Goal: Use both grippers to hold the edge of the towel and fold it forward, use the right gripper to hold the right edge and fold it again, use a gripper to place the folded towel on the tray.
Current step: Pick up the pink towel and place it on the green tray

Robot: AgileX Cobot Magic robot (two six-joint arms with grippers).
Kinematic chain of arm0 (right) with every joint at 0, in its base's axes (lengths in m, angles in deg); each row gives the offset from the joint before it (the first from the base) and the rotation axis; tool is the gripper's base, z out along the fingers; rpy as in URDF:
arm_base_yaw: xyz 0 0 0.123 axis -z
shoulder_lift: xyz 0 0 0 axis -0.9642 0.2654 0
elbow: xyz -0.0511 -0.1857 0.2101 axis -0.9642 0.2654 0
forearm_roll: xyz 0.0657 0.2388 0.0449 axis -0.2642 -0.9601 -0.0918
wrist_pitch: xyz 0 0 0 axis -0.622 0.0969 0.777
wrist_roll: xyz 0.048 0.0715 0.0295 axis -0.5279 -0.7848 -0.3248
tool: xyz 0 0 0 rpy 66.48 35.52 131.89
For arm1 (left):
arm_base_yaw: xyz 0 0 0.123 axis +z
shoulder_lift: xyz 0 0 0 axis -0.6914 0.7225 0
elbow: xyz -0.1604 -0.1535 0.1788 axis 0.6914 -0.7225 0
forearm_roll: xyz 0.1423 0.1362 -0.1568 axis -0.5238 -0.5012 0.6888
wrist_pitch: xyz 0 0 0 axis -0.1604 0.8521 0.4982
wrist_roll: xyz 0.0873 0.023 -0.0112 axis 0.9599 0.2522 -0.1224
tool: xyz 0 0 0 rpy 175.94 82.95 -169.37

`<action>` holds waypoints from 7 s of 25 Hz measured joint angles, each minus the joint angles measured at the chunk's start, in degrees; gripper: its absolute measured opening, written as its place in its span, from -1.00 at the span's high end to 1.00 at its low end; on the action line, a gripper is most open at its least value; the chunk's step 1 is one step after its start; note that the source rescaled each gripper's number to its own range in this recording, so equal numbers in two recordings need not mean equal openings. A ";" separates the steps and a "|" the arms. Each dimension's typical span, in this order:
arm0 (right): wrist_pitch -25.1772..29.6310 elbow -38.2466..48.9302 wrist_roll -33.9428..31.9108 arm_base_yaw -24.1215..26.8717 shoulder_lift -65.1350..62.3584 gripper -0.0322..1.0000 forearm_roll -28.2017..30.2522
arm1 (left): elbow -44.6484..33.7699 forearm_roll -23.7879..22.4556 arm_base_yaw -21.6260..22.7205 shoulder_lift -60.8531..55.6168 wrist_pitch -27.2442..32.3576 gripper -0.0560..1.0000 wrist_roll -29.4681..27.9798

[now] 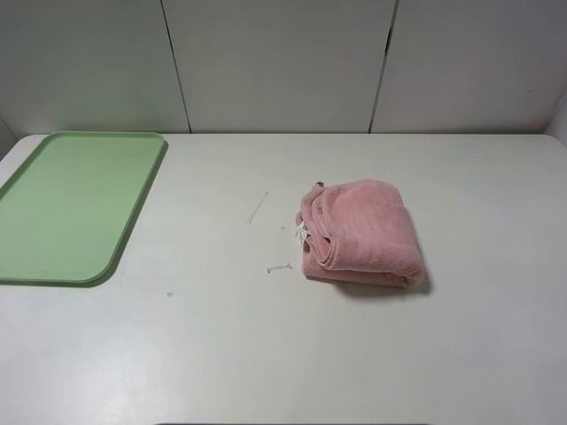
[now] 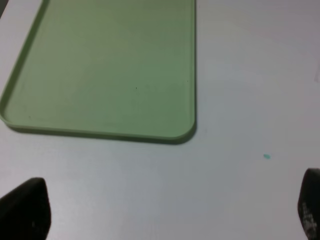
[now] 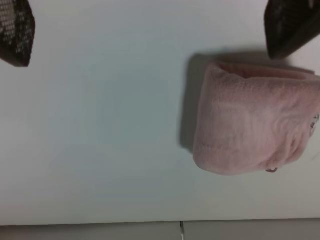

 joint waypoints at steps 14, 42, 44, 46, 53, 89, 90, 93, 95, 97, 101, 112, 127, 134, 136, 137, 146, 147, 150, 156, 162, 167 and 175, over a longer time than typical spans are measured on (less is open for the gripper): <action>0.00 0.00 0.00 0.00 0.00 -1.00 -0.05 | 0.00 0.00 0.00 0.00 0.00 -1.00 0.00; -0.03 0.00 0.00 0.00 0.00 -1.00 -0.16 | 17.22 2.41 -1.08 39.52 -1.64 -1.00 0.64; -0.03 0.00 0.00 0.00 0.00 -1.00 -0.16 | 18.01 2.55 -3.24 44.15 -4.89 -1.00 0.64; -0.03 0.00 0.00 0.00 0.00 -1.00 -0.16 | 18.53 2.60 -6.10 49.26 -8.07 -1.00 0.34; -0.03 0.00 0.00 0.00 0.00 -1.00 -0.16 | 20.02 3.02 -17.32 67.25 -18.76 -1.00 -5.35; -0.03 0.00 0.00 0.00 0.00 -1.00 -0.21 | 57.92 3.65 -46.76 125.60 -36.22 -1.00 -25.21; -0.03 0.00 0.00 0.00 0.00 -1.00 -0.21 | 58.38 3.65 -46.85 126.15 -36.22 -1.00 -25.56; -0.03 0.00 0.00 0.00 0.00 -1.00 -0.21 | 59.19 3.65 -47.30 127.62 -36.58 -1.00 -25.96; -0.03 0.00 0.00 0.00 0.00 -1.00 -0.21 | 59.80 3.96 -47.37 128.61 -36.69 -1.00 -26.19; -0.03 0.00 0.00 0.00 0.00 -1.00 -0.21 | 60.05 4.31 -47.50 129.35 -37.05 -1.00 -26.40; -0.03 0.00 0.00 0.00 0.00 -1.00 -0.21 | 60.11 4.36 -48.04 130.78 -39.28 -1.00 -26.81; -0.03 0.00 0.00 0.00 0.00 -1.00 -0.21 | 60.11 4.31 -49.30 131.50 -43.16 -0.91 -26.99; -0.03 0.00 0.00 0.00 0.00 -1.00 -0.21 | 60.40 4.48 -49.37 131.60 -43.27 0.76 -27.04; -0.03 0.00 0.00 0.00 0.00 -1.00 -0.21 | 60.40 4.48 -49.13 131.60 -42.34 0.76 -27.04; -0.03 0.00 0.00 0.00 0.00 -1.00 -0.21 | 60.40 4.54 -48.93 131.50 -41.43 0.76 -27.04; -0.03 0.00 0.00 0.00 0.00 -1.00 -0.21 | 60.40 4.54 -48.80 131.32 -40.78 0.76 -27.04; -0.03 0.00 0.00 0.00 0.00 -1.00 -0.21 | 60.40 4.35 -46.00 126.31 -32.12 0.76 -25.88; -0.03 0.00 0.00 0.00 0.00 -1.00 -0.21 | 60.40 4.35 -45.57 125.68 -31.35 0.76 -25.26; -0.03 0.00 0.00 0.00 0.00 -1.00 -0.21 | 60.40 4.35 -43.80 123.39 -28.85 0.76 -23.71; -0.03 0.00 0.00 0.00 0.00 -1.00 -0.21 | 60.40 4.27 -39.40 120.52 -23.51 0.76 -20.45; -0.03 0.00 0.00 0.00 0.00 -1.00 -0.21 | 59.61 4.25 -34.28 117.77 -20.18 0.76 -16.81; -0.03 0.00 0.00 0.00 0.00 -1.00 -0.21 | 58.23 4.25 -30.13 116.17 -18.85 0.76 -13.76; -0.03 0.00 0.00 0.00 0.00 -1.00 -0.27 | 56.09 4.25 -22.98 113.49 -18.27 0.76 -8.50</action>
